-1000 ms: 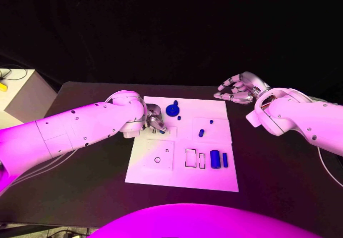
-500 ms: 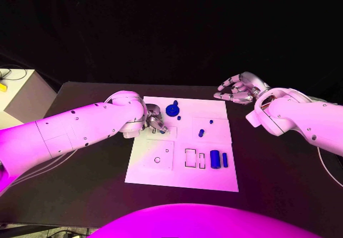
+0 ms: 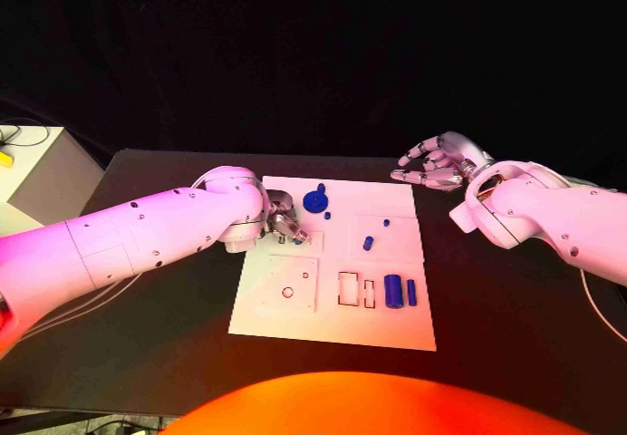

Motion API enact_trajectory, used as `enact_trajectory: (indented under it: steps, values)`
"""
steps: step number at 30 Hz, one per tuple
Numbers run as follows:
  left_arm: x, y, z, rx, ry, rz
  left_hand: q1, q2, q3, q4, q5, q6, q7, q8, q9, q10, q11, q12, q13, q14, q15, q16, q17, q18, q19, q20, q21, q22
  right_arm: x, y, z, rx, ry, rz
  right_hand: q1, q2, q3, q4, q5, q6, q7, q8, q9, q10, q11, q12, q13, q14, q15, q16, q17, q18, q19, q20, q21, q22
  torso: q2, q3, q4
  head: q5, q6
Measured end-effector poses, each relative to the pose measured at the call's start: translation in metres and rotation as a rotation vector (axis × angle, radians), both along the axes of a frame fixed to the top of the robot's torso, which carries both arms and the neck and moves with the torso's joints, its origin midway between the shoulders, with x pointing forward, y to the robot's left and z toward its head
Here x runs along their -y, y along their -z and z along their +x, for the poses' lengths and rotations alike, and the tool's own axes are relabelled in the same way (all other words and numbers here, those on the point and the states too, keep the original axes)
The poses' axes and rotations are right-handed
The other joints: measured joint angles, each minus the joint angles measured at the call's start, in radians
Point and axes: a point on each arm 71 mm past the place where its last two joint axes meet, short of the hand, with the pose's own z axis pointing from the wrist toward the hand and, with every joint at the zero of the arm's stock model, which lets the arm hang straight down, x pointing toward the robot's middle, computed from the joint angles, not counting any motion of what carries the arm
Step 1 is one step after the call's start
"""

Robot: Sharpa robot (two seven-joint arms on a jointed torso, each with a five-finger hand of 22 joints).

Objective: Assemble the parts on the task board

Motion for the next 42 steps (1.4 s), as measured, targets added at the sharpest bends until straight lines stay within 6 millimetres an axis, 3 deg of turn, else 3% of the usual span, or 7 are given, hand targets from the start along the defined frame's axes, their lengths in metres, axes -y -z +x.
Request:
enact_trajectory:
  steps: [21, 22, 25, 27, 42]
  values:
    - [-0.0014, -0.0007, 0.0, 0.004, -0.006, -0.006, 0.019, -0.01, -0.088, 0.05, -0.02, 0.0, 0.0, -0.006, -0.004, -0.002, -0.002, 0.0, -0.003, 0.0, 0.0, 0.0, 0.0, 0.0, 0.0, 0.0, -0.004, -0.002, 0.001, 0.001, -0.0004, -0.002, 0.001, 0.0, 0.0, 0.0, 0.0, 0.0, 0.0, 0.0, 0.0, 0.0, 0.0, 0.0, 0.0, 0.0, 0.0, 0.0, 0.0, -0.004, 0.0, 0.0, 0.0, 0.0, 0.0, 0.001, 0.001, -0.0011, -0.0002, -0.001, 0.0]
    - [-0.0014, -0.0009, -0.0001, 0.004, -0.006, -0.007, 0.019, -0.01, -0.094, 0.052, -0.027, 0.0, 0.0, -0.006, -0.004, -0.002, -0.002, 0.0, -0.003, 0.0, 0.0, 0.0, 0.0, 0.0, 0.0, 0.0, -0.004, -0.002, 0.001, 0.0011, -0.0004, -0.002, 0.002, 0.0, 0.0, 0.0, 0.0, 0.0, 0.0, 0.0, 0.0, 0.0, 0.0, 0.0, 0.0, 0.0, 0.0, 0.0, 0.0, -0.004, 0.0, 0.0, 0.0, 0.0, 0.0, 0.001, 0.001, -0.0011, -0.0003, -0.001, 0.0]
    - [0.0, -0.0014, -0.0008, 0.004, -0.004, -0.011, 0.025, -0.004, -0.131, 0.056, -0.121, 0.0, 0.0, -0.012, -0.007, -0.002, -0.002, 0.0, -0.003, 0.0, 0.0, 0.0, 0.0, 0.0, 0.0, 0.0, -0.004, -0.002, 0.0012, 0.0015, -0.0006, -0.003, 0.002, 0.0, 0.0, 0.0, 0.0, 0.0, 0.0, 0.0, 0.0, 0.0, 0.0, 0.0, 0.0, 0.0, 0.0, 0.0, 0.0, -0.004, 0.0, 0.0, 0.0, 0.0, 0.0, 0.001, 0.001, -0.001, -0.0002, 0.0, 0.0]
    - [0.0003, -0.0017, -0.0008, 0.004, -0.003, -0.013, 0.025, -0.004, -0.146, 0.058, -0.149, 0.0, 0.0, -0.012, -0.008, -0.002, -0.002, 0.0, -0.003, 0.0, 0.0, 0.0, 0.0, 0.0, 0.0, 0.0, -0.004, -0.003, 0.0014, 0.0017, -0.0006, -0.003, 0.002, 0.0, 0.0, 0.0, 0.0, 0.0, 0.0, 0.0, 0.0, 0.0, 0.0, 0.0, 0.0, 0.0, 0.0, 0.0, 0.0, -0.004, 0.0, 0.0, 0.0, 0.0, 0.0, 0.001, 0.001, -0.001, -0.0001, -0.002, 0.0]
    - [-0.0012, -0.0048, -0.0011, 0.007, -0.003, -0.018, 0.021, 0.0, -0.158, 0.055, -0.163, -0.004, 0.004, -0.012, -0.009, -0.012, 0.001, -0.004, -0.016, 0.0, 0.0, -0.005, 0.0, 0.0, 0.0, 0.0, -0.013, -0.017, 0.0019, 0.0021, -0.0009, -0.004, 0.003, 0.0, -0.005, 0.005, 0.0, 0.0, 0.0, 0.0, 0.0, 0.0, 0.0, 0.0, 0.0, 0.0, 0.0, 0.0, 0.0, -0.004, 0.0, 0.0, 0.0, 0.0, 0.0, 0.0, 0.0, 0.0008, 0.0001, -0.002, 0.0]
